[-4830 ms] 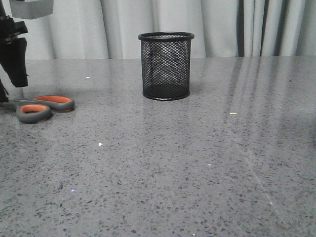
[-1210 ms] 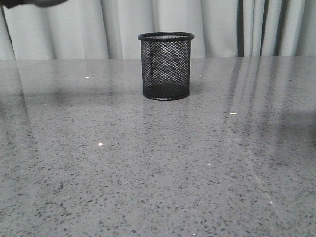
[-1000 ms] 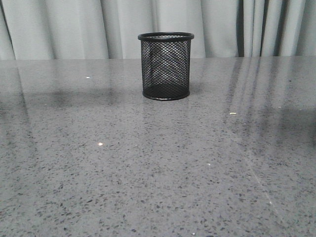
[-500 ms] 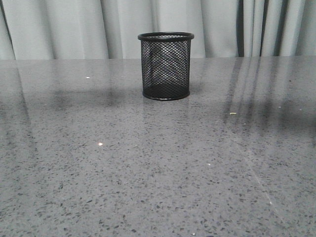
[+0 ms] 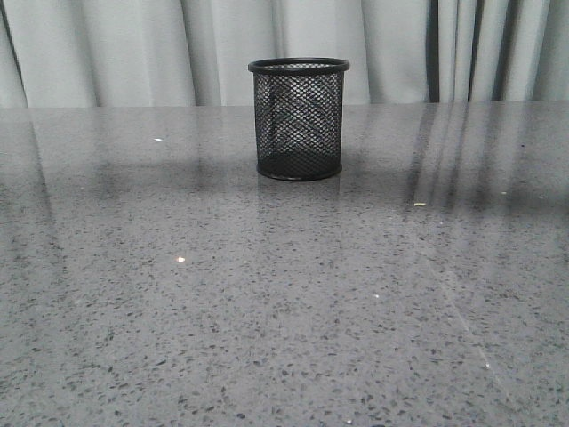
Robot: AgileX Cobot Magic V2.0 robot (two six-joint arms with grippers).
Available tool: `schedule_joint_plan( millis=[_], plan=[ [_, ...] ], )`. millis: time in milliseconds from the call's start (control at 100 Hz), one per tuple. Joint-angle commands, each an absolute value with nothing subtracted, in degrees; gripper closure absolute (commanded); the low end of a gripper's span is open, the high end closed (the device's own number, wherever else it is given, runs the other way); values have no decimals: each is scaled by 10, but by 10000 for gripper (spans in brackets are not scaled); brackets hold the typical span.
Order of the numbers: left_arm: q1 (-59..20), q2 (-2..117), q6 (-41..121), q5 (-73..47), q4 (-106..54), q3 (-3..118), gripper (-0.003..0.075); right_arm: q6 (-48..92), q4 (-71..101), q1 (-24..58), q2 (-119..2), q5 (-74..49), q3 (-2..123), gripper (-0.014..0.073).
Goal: Put scissors into bucket
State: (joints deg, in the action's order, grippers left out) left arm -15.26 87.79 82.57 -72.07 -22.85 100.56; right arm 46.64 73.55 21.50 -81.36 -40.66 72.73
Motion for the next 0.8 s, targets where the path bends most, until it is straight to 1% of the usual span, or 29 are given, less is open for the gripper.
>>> schedule_joint_plan(
  millis=[0, 400, 590, 710, 790],
  plan=[
    [-156, 853, 818, -731, -257, 1025, 653, 475, 768, 220, -814, -400, 761, 244],
    [-156, 853, 818, -731, -258, 1025, 653, 475, 805, 220, -868, -408, 814, 244],
    [-156, 853, 818, -731, -258, 1025, 653, 475, 819, 223, -899, -444, 843, 244],
    [-156, 853, 818, -731, -258, 1025, 653, 475, 827, 226, -908, -447, 854, 244],
    [-156, 853, 818, -731, -258, 1025, 653, 475, 828, 228, -912, -450, 860, 274]
  ],
)
